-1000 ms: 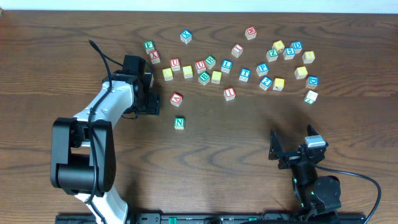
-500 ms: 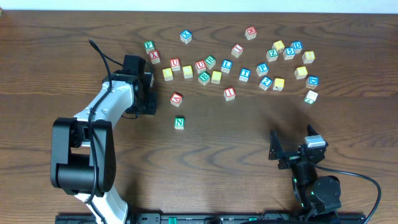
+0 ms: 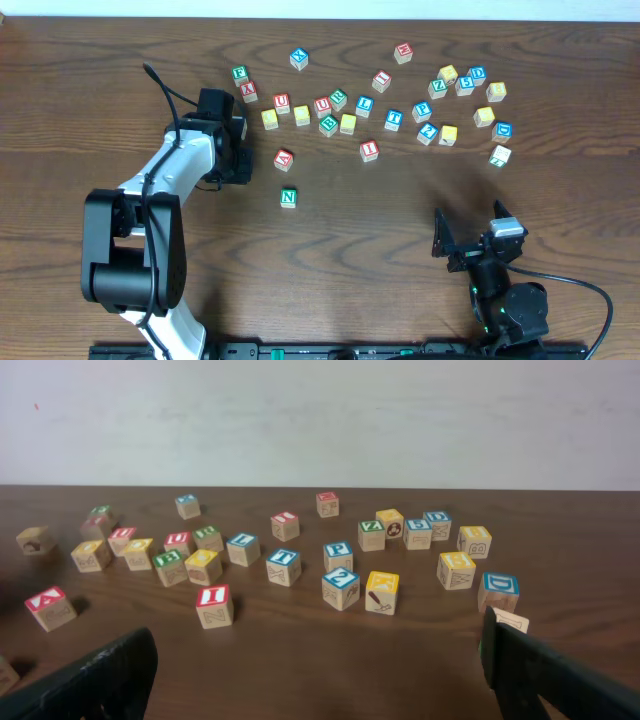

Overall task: Spell out NEURIPS
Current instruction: 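Carry the red E block to the right of the green N block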

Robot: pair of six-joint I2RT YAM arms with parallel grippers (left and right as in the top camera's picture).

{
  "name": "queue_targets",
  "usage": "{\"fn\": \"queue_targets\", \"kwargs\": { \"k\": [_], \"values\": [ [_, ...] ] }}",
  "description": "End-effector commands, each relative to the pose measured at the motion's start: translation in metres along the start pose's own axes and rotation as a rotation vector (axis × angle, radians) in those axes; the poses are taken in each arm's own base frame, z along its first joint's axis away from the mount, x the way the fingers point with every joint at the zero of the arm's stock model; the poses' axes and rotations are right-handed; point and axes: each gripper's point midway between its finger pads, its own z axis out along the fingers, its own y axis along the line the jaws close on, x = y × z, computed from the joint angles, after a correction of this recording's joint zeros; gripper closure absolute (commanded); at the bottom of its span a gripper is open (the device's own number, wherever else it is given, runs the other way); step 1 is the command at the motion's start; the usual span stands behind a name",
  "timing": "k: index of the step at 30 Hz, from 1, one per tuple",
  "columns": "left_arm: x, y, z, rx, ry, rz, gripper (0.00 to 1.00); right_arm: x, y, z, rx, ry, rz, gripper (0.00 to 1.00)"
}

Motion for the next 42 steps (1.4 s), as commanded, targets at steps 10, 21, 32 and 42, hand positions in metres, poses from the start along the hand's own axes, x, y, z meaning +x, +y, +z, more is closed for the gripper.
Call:
{"fn": "queue_targets", "kwargs": {
  "k": [10, 21, 32, 42],
  "values": [
    [0.007, 0.003, 0.004, -0.015, 0.023, -0.001, 0.68, 0.001, -0.002, 0.0, 0.007, 0.003, -0.013, 0.01],
    [-0.016, -0.006, -0.031, 0.026, -0.03, 0.001, 0.69, 0.001, -0.002, 0.0, 0.007, 0.003, -0.013, 0.01],
    [-0.037, -0.025, -0.168, 0.115, -0.353, 0.003, 0.7, 0.001, -0.002, 0.0, 0.007, 0.003, -0.013, 0.01],
    [0.01, -0.107, -0.202, 0.246, -0.346, 0.143, 0.76, 0.001, -0.002, 0.0, 0.007, 0.003, -0.013, 0.01]
  ]
}}
